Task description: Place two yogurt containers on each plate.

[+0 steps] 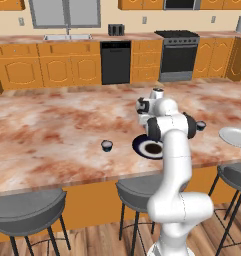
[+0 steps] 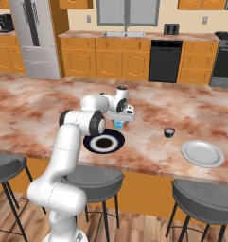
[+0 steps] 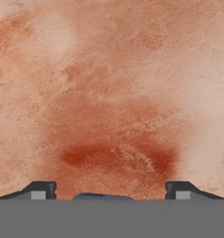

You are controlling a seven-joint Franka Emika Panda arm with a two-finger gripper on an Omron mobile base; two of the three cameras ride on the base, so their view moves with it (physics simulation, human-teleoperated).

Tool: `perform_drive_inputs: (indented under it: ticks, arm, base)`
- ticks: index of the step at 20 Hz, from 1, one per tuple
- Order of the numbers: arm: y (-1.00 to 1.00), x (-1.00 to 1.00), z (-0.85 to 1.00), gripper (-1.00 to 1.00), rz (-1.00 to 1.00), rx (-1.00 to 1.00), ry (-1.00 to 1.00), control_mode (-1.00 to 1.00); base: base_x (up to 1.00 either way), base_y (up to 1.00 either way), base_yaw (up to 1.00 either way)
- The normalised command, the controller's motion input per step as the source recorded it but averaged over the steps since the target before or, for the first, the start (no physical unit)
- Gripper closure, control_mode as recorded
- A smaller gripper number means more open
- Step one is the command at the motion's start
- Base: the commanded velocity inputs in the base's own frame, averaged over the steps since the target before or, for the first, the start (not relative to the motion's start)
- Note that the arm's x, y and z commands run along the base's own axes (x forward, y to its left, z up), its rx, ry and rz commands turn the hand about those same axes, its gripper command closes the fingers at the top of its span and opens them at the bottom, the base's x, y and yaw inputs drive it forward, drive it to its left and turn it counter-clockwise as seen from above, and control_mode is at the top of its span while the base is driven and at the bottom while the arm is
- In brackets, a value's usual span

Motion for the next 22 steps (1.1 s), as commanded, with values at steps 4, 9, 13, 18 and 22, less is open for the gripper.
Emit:
perform_drive_inputs:
  ticks: [4, 9, 13, 18, 22]
  arm:
    - [0.0, -0.07, -0.14, 1.0, 0.0, 0.0, 0.01, -1.0]
    - [0.0, -0.28, 0.17, 1.0, -0.01, 0.0, 0.0, -1.0]
    - [-0.05, -0.62, 0.75, 1.0, -0.04, 0.0, 0.0, -1.0]
    - [0.01, -0.91, 0.39, 1.0, -0.04, 0.0, 0.0, -1.0]
    - [0.15, -1.0, 0.0, 1.0, 0.0, 0.0, -0.03, -1.0]
  base:
    - [0.0, 0.0, 0.0]
    - [0.0, 0.0, 0.0]
    - [0.0, 0.0, 0.0]
    - [0.0, 0.0, 0.0]
    - [0.0, 0.0, 0.0]
